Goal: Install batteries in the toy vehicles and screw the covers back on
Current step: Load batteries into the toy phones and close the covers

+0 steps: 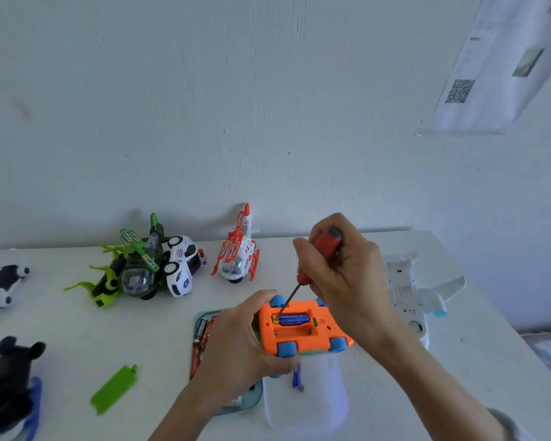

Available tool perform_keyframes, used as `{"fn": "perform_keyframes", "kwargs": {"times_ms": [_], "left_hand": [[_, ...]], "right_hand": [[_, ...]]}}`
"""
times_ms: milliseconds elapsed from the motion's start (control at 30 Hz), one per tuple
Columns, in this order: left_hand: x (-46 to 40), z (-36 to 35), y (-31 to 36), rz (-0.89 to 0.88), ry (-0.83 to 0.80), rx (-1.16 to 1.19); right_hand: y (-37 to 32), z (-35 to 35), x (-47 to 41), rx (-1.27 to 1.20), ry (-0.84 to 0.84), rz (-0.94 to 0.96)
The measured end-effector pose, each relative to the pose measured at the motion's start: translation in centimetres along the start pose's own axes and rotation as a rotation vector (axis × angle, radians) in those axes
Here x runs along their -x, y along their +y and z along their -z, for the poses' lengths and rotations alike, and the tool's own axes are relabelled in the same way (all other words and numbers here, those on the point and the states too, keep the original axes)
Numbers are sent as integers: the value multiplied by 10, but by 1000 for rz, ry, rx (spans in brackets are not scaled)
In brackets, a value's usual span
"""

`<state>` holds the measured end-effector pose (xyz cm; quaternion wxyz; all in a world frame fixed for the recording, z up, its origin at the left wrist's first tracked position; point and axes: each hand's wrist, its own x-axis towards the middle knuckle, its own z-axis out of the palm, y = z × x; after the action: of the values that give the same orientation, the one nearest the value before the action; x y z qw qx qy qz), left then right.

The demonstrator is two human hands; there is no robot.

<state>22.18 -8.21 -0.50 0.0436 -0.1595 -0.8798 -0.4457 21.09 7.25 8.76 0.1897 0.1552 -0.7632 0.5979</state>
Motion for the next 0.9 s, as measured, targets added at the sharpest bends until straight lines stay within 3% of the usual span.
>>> {"fn": "perform_keyframes", "kwargs": {"times_ms": [300,600,900], "left_hand": [[-1,-3,9,4,-3,-20],[-1,-6,17,31,-46,-166],[0,-7,14,38,-87,-254]], "right_hand": [[6,-3,-5,98,-96,104],[-9,-13,-19,281,-433,223],[-12,-22,-25,322,-562,261]]}}
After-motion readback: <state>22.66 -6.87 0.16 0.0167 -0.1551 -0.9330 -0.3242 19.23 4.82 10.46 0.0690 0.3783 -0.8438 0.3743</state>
